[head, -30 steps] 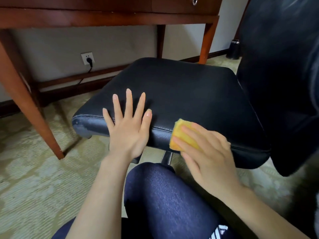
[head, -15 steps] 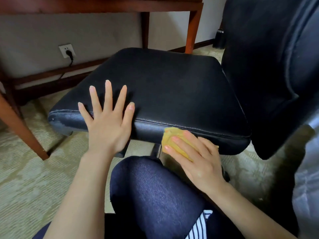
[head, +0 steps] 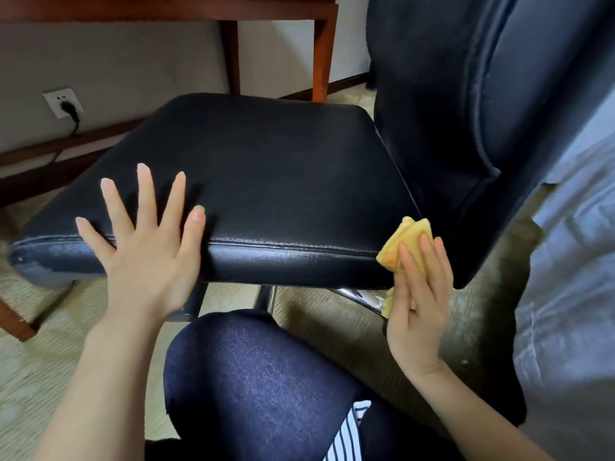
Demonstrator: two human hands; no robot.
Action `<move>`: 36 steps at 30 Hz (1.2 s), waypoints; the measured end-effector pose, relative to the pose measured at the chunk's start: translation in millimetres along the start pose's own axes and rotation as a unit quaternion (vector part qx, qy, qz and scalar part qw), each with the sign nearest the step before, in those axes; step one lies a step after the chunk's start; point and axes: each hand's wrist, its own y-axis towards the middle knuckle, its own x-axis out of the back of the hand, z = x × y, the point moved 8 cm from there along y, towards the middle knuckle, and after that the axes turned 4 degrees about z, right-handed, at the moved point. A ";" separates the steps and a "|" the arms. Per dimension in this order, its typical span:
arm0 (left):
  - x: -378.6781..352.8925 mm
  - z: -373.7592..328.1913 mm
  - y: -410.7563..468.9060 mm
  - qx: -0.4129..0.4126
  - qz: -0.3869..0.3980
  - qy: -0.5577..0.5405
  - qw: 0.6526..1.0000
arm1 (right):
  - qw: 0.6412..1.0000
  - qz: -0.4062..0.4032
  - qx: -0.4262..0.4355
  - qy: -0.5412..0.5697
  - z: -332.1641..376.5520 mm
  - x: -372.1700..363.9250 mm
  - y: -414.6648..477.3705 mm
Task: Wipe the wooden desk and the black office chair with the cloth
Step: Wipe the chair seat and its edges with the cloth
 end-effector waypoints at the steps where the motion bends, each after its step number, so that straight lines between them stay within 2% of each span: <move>1: -0.4 -0.6 0.4 0.000 0.000 0.000 1.000 | 0.999 -0.009 -0.032 0.010 -4.0 3.0 2.5; 6: -1.5 -2.4 -0.1 0.003 -0.005 -0.002 1.000 | 0.992 -0.047 -0.116 0.009 -1.5 6.2 9.2; 8: -1.8 -3.0 -1.0 0.005 -0.012 -0.002 1.000 | 0.995 -0.043 -0.088 -0.013 6.3 2.6 9.4; 11: -2.6 -3.4 -1.1 0.003 -0.018 -0.004 1.000 | 0.998 -0.008 0.014 -0.066 19.3 -3.3 11.7; 13: -4.3 -3.3 -0.4 0.002 -0.018 -0.009 1.000 | 0.995 0.019 0.049 -0.079 27.2 -7.5 16.8; 20: -5.2 -2.0 -2.5 0.001 -0.016 -0.020 1.000 | 0.978 0.154 0.110 -0.090 89.1 -55.1 44.8; 28: -1.7 -4.0 -3.6 -0.008 -0.039 -0.063 0.997 | 0.954 0.270 0.132 -0.003 148.4 -123.2 59.6; 32: -0.1 5.7 3.6 0.022 -0.035 -0.120 0.992 | 0.916 0.391 0.067 0.050 160.9 -158.3 74.0; 34: 3.3 11.4 6.8 0.036 -0.036 -0.146 0.988 | 0.885 0.461 0.030 0.062 159.7 -177.8 83.9; 36: 10.7 21.3 9.9 0.056 -0.047 -0.143 0.987 | 0.839 0.531 -0.014 0.118 161.2 -200.6 93.2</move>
